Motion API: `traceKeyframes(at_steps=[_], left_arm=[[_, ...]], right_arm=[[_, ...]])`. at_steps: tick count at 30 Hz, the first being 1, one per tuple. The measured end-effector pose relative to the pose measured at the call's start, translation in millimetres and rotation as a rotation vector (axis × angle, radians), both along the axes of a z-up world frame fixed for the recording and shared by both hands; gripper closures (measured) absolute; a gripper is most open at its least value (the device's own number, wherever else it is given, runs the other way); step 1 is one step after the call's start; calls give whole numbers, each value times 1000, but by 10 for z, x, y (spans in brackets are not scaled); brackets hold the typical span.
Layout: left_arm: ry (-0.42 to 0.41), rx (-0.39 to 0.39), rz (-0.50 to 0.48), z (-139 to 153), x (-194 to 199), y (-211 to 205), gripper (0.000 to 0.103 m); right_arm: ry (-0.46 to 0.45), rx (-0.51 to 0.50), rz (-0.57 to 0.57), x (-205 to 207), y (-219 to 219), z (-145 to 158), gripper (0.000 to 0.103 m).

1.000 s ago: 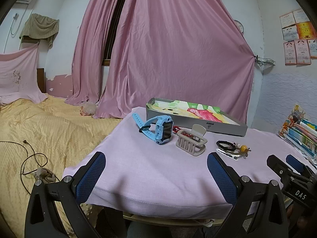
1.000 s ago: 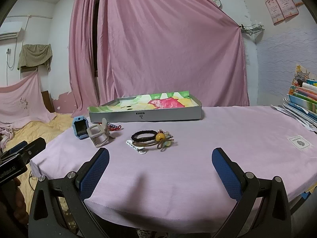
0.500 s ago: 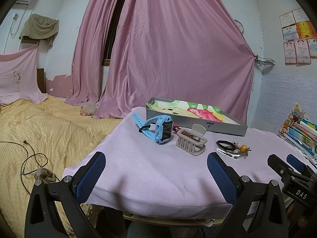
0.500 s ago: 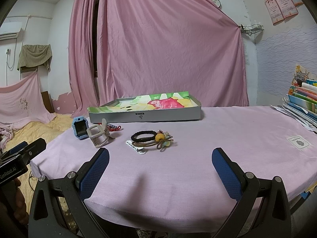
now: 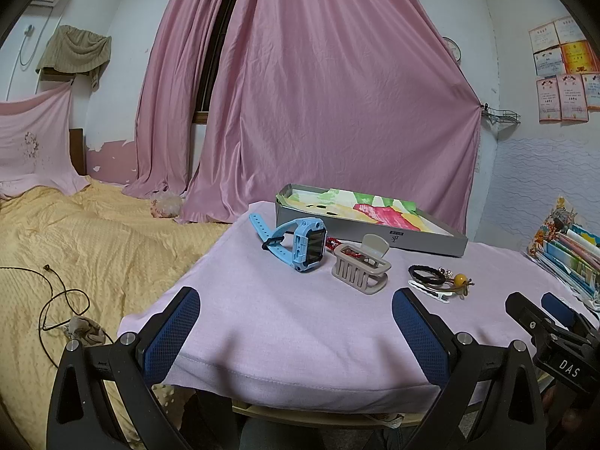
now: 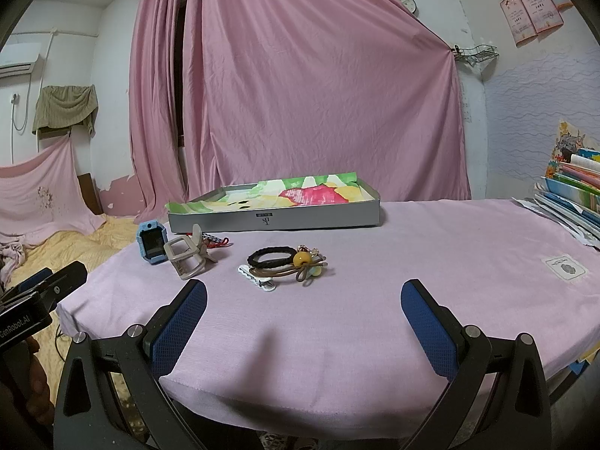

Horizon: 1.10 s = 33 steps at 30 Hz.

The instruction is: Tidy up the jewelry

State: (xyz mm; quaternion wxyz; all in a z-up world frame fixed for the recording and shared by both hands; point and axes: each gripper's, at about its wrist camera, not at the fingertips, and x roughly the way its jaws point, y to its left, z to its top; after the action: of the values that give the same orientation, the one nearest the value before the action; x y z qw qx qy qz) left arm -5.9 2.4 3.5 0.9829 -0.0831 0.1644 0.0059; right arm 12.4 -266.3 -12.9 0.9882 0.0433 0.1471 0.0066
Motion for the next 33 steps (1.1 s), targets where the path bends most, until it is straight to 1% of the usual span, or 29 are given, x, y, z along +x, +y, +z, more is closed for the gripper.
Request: traceKeyframes(at_steps=[17, 33], left_arm=[[9, -6, -12, 6, 9, -5, 0], [16, 11, -19, -3, 84, -65, 0]], right_arm=[[7, 0, 3, 15, -9, 0, 1], [13, 5, 4, 52, -15, -9, 1]])
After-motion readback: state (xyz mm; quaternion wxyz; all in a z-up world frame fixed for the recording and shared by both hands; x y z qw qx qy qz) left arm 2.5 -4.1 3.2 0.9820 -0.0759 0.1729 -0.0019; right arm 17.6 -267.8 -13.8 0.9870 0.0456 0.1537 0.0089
